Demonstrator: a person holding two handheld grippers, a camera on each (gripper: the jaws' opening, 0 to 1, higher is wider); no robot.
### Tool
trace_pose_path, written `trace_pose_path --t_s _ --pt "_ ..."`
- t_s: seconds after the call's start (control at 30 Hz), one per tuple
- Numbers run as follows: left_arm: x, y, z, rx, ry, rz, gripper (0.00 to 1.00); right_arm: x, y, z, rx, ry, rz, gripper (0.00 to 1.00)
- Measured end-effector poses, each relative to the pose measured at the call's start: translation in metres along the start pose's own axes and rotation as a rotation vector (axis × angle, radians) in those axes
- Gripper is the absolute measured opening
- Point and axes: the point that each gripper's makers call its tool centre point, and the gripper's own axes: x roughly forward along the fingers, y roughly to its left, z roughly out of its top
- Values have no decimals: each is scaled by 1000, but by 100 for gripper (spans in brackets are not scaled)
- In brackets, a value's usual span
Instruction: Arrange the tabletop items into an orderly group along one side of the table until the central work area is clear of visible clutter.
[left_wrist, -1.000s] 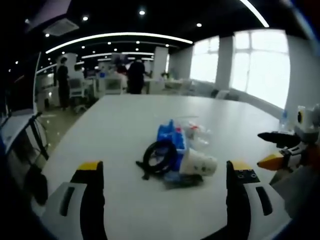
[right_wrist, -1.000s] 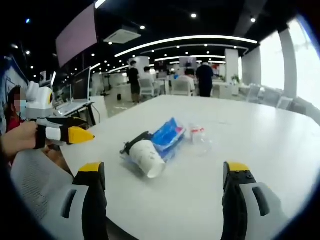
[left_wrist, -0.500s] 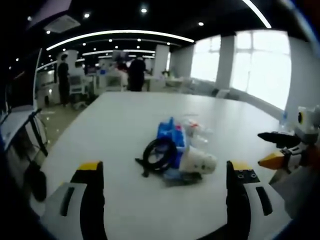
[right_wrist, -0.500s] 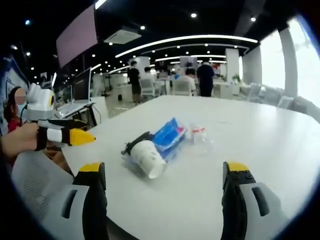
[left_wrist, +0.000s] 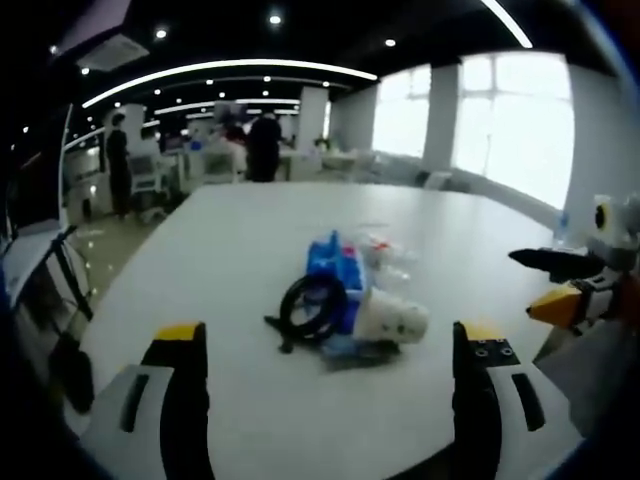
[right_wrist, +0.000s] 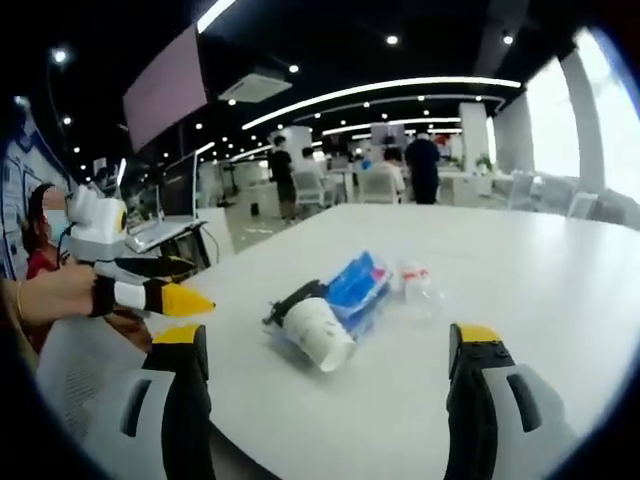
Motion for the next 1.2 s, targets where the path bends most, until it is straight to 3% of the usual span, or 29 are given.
trace_pose_path --t_s 0.23,0.77,1.2 --pt "-3 -5 5 -6 6 -32 99 5 3 12 -4 -9 14 99" --pt "-3 3 21 42 2 -54 99 44 -6 62 -43 -67 80 99" --pt "10 2 16 46 21 -88 99 86 -17 64 -40 -60 123 99"
